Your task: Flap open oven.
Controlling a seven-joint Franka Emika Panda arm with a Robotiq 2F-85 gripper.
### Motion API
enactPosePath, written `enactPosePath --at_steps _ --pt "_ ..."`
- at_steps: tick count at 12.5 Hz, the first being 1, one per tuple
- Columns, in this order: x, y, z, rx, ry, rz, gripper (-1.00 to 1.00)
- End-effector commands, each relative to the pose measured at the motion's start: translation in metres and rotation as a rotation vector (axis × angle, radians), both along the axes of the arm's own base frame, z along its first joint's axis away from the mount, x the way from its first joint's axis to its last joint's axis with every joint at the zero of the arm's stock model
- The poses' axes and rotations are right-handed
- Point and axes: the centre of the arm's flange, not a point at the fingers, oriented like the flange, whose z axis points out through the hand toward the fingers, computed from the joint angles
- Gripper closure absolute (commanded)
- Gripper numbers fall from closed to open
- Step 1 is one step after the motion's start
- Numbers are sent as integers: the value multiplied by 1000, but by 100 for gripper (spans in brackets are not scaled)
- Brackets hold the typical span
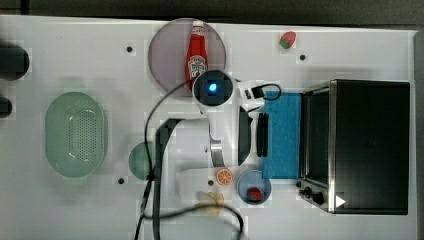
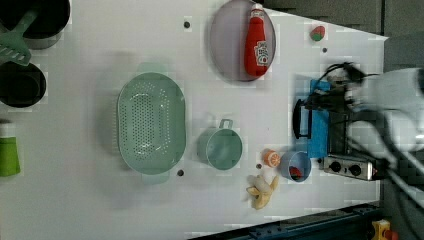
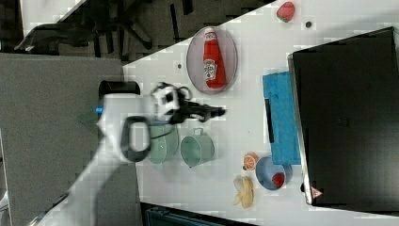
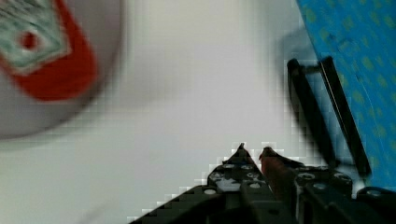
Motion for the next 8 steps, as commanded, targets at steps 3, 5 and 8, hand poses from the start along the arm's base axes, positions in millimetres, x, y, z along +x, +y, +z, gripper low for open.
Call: enactPosePath --at_steps 3,5,8 --pt "10 0 180 156 -67 -282 65" --pt "8 2 230 160 -76 -353 65" --pt "1 1 271 166 -84 -376 65"
